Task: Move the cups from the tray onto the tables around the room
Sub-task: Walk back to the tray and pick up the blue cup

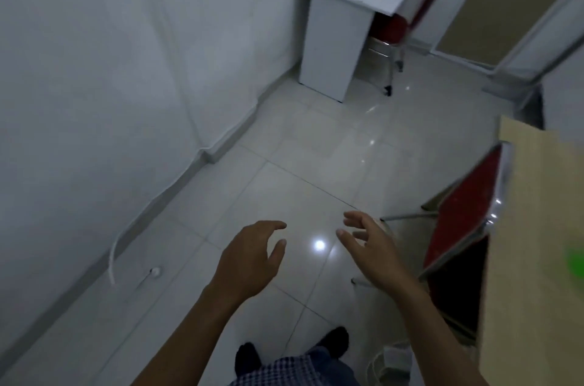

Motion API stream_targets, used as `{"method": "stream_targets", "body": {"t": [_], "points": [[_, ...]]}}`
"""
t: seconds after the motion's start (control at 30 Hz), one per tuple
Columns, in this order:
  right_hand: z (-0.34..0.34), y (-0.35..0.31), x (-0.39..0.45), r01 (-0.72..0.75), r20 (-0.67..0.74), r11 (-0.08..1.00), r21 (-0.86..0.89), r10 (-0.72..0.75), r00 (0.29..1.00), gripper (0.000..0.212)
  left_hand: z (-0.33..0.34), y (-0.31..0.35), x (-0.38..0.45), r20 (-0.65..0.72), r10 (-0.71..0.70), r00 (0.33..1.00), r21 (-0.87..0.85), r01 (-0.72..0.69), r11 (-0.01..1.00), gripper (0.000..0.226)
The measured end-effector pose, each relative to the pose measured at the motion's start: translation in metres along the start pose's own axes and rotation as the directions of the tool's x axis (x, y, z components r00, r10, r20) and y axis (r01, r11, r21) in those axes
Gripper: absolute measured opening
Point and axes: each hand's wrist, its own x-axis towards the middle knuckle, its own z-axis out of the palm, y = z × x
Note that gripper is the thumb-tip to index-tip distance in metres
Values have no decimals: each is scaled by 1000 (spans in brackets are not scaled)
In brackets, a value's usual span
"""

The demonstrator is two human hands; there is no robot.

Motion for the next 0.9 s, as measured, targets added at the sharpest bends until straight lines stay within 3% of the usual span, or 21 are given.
{"method": "stream_targets", "body": {"t": [0.2, 0.4, 0.6, 0.9], "points": [[61, -52, 15, 133, 260, 982, -135, -95, 961, 47, -32, -52, -50, -139, -221, 965, -40, 218, 975, 38], [115, -88, 32, 317, 479, 925, -208, -187, 858, 55, -51, -75, -88, -249, -418, 874, -77, 413, 908, 44], [153, -112, 48, 470, 667, 869, -154, -260, 698, 60, -65, -73, -112, -364, -555, 748, -49, 580, 813, 53], [185, -132, 49, 682, 834, 729, -52, -344, 431, 62, -62, -43, -142, -461, -724, 514, -108, 777, 621, 68]]}}
